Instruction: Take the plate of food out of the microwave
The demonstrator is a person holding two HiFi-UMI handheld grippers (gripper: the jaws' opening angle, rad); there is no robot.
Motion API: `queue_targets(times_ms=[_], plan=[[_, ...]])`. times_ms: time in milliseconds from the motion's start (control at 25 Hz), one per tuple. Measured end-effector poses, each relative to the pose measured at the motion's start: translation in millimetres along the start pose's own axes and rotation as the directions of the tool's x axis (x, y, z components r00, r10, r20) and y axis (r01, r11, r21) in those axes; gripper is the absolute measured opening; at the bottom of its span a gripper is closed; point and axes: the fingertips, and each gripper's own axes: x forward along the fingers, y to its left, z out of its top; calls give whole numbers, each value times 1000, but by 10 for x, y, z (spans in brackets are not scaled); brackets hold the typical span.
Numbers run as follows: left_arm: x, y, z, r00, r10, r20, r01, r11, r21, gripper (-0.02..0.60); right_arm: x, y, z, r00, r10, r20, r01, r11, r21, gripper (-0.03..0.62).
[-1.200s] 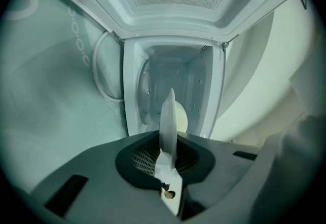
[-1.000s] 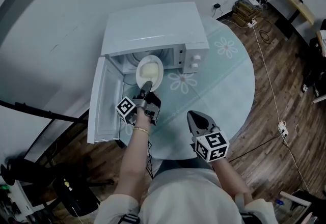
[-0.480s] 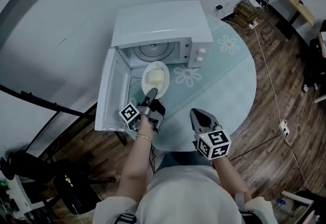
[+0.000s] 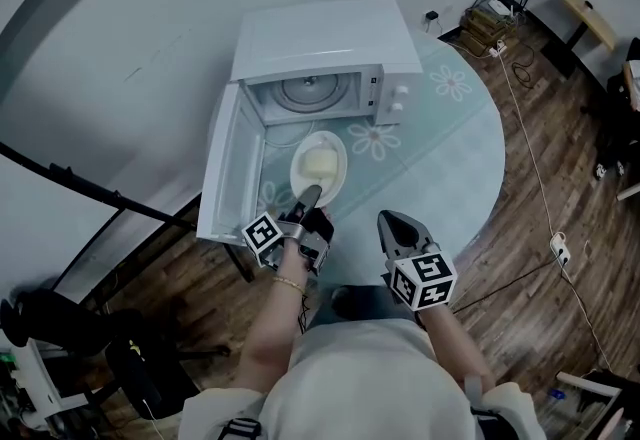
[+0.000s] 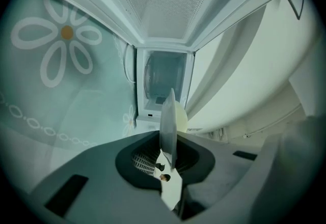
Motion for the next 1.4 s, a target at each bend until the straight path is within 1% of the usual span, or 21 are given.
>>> queue_targets(times_ms=[280,520,760,1040,1200,1400], plan=[[-230,19,-265,998,4,-63,-3,1000,14,46,-126,66,-63,1000,-16,12,16,1000,-3,6],[-432,21,-505,992,3,-126,0,1000,24,46,-204,121,-89,999,-32,26,33,999,-9,6],[-649,32,-631,984,15,-175,-4,998,63,46,-257,170,-83,998,-39,39,39,999,-17,6],[-894,9,-694,981,15,-192,-3,998,64,46,-272,215,-102,998,-37,43,38,999,-22,6],[-1032,-24,-692,982,13,-188,-1,998,63,46,-271,276,-98,998,-30,49,31,999,-25,6],[-1089,-45,-676,983,10,-185,5,997,80,46,-263,325,-129,999,-21,47,23,999,-34,6]])
